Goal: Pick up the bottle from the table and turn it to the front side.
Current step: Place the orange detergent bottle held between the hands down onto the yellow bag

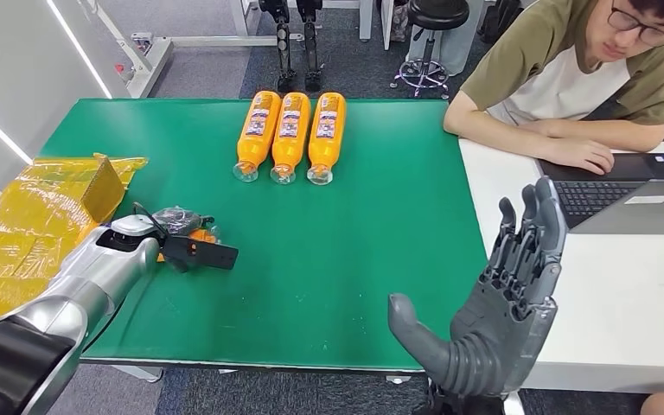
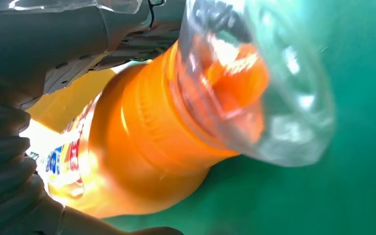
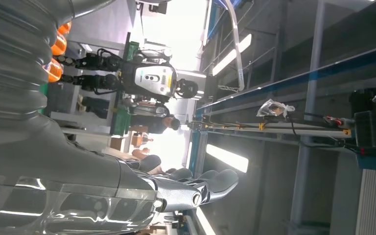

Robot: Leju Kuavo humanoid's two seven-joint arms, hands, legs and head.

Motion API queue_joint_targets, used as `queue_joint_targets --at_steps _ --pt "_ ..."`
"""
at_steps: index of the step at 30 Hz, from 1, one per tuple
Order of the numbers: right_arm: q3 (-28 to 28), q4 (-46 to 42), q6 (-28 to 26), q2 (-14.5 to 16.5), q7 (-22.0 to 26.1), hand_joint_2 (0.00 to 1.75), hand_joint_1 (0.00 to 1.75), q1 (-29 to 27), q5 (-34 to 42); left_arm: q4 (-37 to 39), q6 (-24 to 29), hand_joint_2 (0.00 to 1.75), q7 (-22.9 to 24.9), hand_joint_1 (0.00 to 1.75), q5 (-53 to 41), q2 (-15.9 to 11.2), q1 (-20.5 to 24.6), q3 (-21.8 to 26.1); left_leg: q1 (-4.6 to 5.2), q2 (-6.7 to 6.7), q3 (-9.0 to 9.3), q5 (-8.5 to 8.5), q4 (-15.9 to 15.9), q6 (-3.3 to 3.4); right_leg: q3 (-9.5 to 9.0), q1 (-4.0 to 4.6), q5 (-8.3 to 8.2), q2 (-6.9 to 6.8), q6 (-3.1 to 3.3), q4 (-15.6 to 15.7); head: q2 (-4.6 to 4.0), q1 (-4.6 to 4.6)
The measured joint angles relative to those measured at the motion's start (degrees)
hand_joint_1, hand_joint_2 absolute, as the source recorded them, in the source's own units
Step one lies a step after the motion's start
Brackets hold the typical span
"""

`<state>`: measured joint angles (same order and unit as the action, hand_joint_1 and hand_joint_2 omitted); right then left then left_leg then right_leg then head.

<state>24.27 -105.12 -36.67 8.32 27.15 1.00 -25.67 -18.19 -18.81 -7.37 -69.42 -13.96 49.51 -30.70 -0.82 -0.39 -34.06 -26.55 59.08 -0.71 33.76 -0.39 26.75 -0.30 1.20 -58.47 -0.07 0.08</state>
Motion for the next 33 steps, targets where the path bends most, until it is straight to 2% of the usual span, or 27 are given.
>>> queue_joint_targets --at_steps 7,11,17,28,30,33 --pt "0.05 0.42 -0.74 0.01 0.52 1.75 0.0 0.07 0.2 0.78 -1.08 1.75 3.42 0.0 1.87 -2.25 -0.37 0.75 -0.01 0.12 -0.02 -0.01 -0.01 -0.01 0.08 0.0 -0.01 0.14 0.01 -0.02 0.0 -0.01" --pt "0.05 0.49 -0.72 -0.01 0.61 1.75 0.0 0.06 0.38 0.86 2.3 1.75 2.61 0.0 3.55 -3.7 -1.25 2.0 -0.01 0.16 -0.02 -0.02 -0.01 -0.02 0.12 0.01 -0.01 0.17 0.01 -0.03 0.0 -0.01" --pt "0.05 0.33 -0.92 -0.05 0.46 1.75 0.0 -0.04 0.42 0.84 8.73 1.75 -0.77 0.0 6.27 -4.33 -2.06 5.0 -0.01 0.17 -0.03 -0.02 -0.01 -0.02 0.14 0.01 -0.01 0.18 0.01 -0.02 0.0 0.0" --pt "0.01 -1.05 -0.94 -0.37 -0.04 1.75 0.0 -0.56 0.44 -0.39 13.11 1.75 -6.13 0.0 8.29 -5.54 -0.71 8.5 -0.01 0.23 -0.03 -0.02 0.0 -0.03 0.19 0.0 -0.02 0.26 0.02 -0.02 0.0 -0.01" --pt "-0.02 -1.24 -0.77 -0.46 -0.08 1.75 0.0 -0.79 0.47 -1.08 13.99 1.75 -8.28 0.0 9.62 -5.84 -0.59 8.95 -0.01 0.23 -0.03 -0.02 0.0 -0.03 0.19 0.0 -0.02 0.26 0.03 -0.02 0.0 -0.01" --pt "-0.28 -1.83 0.07 -0.58 -0.52 1.75 0.0 -1.43 0.33 -3.56 13.68 1.75 -14.5 0.0 16.42 -6.15 -0.76 10.91 -0.01 0.22 -0.05 -0.02 0.0 -0.03 0.19 0.01 -0.02 0.26 0.03 -0.03 0.0 -0.01"
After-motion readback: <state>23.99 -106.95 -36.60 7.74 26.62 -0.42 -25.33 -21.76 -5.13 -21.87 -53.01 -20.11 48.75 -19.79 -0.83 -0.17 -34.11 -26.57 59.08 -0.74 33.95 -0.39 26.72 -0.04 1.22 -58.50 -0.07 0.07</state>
